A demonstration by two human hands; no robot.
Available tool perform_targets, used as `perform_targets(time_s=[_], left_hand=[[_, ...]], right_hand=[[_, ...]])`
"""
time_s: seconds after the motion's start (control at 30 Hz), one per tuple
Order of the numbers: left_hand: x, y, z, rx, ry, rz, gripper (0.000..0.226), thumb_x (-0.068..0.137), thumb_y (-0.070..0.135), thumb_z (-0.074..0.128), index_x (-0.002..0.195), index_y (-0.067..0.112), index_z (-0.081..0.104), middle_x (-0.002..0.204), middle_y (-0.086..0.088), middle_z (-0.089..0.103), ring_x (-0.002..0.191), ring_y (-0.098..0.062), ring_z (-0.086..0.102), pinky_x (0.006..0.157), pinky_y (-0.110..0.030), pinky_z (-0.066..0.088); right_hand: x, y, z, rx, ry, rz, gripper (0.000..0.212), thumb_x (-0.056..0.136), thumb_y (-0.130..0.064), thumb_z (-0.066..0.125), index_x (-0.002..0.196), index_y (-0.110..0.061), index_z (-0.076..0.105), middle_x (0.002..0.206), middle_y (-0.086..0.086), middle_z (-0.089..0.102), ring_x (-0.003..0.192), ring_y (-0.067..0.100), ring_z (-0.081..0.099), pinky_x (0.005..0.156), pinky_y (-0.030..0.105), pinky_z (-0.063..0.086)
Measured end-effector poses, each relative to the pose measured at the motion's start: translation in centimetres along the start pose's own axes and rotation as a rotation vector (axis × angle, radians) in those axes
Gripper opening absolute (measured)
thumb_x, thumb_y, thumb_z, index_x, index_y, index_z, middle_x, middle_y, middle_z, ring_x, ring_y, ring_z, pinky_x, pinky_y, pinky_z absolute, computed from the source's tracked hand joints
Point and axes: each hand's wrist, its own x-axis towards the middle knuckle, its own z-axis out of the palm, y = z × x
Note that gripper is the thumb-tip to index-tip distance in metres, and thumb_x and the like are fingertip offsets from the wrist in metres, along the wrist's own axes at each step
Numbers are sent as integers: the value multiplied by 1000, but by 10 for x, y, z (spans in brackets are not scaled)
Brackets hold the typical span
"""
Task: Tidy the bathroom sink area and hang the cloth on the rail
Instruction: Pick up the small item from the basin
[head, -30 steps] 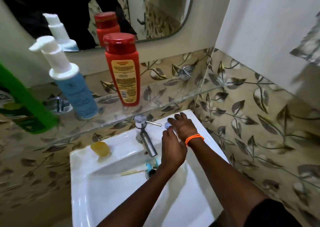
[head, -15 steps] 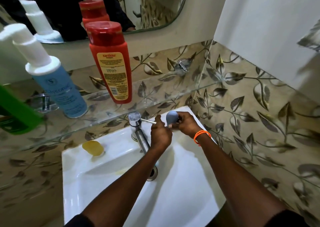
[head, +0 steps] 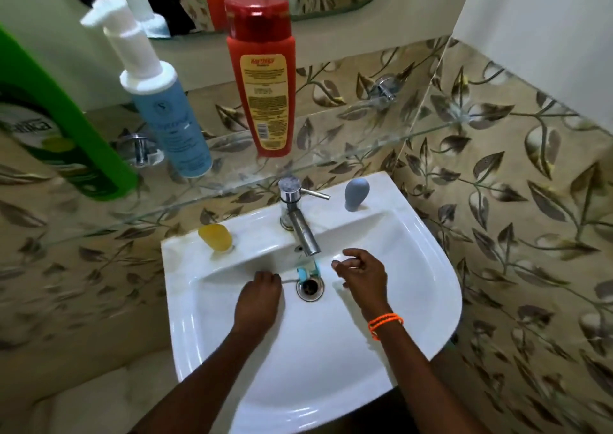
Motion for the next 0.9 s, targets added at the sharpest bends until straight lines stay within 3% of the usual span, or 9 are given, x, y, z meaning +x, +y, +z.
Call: perform_targets(time_s=[0.1, 0.2, 0.27, 0.33, 0.37, 0.47, 0.67, 0.77, 0.9], left_hand=[[2, -18, 10, 127, 3, 52, 31, 45, 0, 90, 71, 7, 73, 65, -11, 66, 61, -31, 69, 41, -29, 51], [9, -17, 17, 87, -19, 78, 33, 40, 0, 94, 57, 11, 68, 56, -9, 62, 54, -28, 67, 37, -27, 48], [11, -10, 11, 102, -36, 99, 29, 49, 1, 92, 60, 10, 68, 61, -9, 64, 62, -27, 68, 41, -28, 51], [9, -1, 2, 45, -80, 89, 7, 81, 2, 70, 86, 7, 70, 87, -13, 68, 92, -30, 66, 65, -35, 56], [7, 3, -1, 8, -69, 92, 18, 89, 0, 56, 99, 7, 69, 99, -14, 66, 104, -31, 61, 75, -39, 55], [-8, 23, -23, -80, 7, 190, 31, 91, -3, 49, 111, 9, 69, 102, -14, 65, 107, -32, 57, 77, -41, 51], [-48, 84, -80, -93, 93, 363, 29, 94, -2, 47, 113, 8, 67, 104, -15, 63, 104, -33, 55, 77, -45, 51], [-82, 134, -94, -48, 69, 433, 31, 94, -3, 49, 118, 8, 66, 109, -14, 65, 106, -34, 57, 82, -46, 51], [-139, 213, -77, -74, 17, 624, 26, 91, 6, 52, 111, 5, 68, 107, -19, 66, 105, -40, 60, 85, -49, 49]], right_hand=[[-17, 4, 14, -17, -37, -14, 21, 79, -9, 84, 96, -11, 71, 82, 32, 69, 85, 49, 70, 79, 56, 59], [-27, 9, 18, -62, -42, -43, 19, 79, -10, 83, 94, -11, 73, 81, 28, 70, 76, 39, 71, 77, 53, 60], [-34, 11, 13, -147, -47, -129, 19, 78, -9, 83, 95, -12, 74, 82, 20, 72, 72, 23, 67, 76, 44, 59], [-38, 14, 4, -388, -70, -304, 34, 81, -8, 80, 114, -13, 72, 106, 12, 72, 93, 21, 66, 88, 35, 53], [-42, 16, -3, -593, -88, -393, 47, 84, -10, 76, 129, -15, 65, 126, 10, 67, 113, 24, 62, 97, 35, 49], [-57, 9, -30, -1028, -134, -528, 65, 90, -21, 70, 149, -27, 45, 155, 7, 44, 144, 29, 39, 106, 44, 41], [-116, -20, -107, -810, -152, -441, 48, 88, -20, 75, 134, -20, 64, 119, 9, 70, 112, 35, 60, 96, 47, 46], [-165, -9, -153, -687, -57, -372, 47, 77, -9, 84, 122, -6, 72, 109, 19, 73, 102, 41, 64, 93, 45, 50], [-248, 40, -204, -630, 68, -304, 39, 73, -12, 87, 109, -7, 74, 101, 14, 75, 91, 33, 65, 82, 37, 49]])
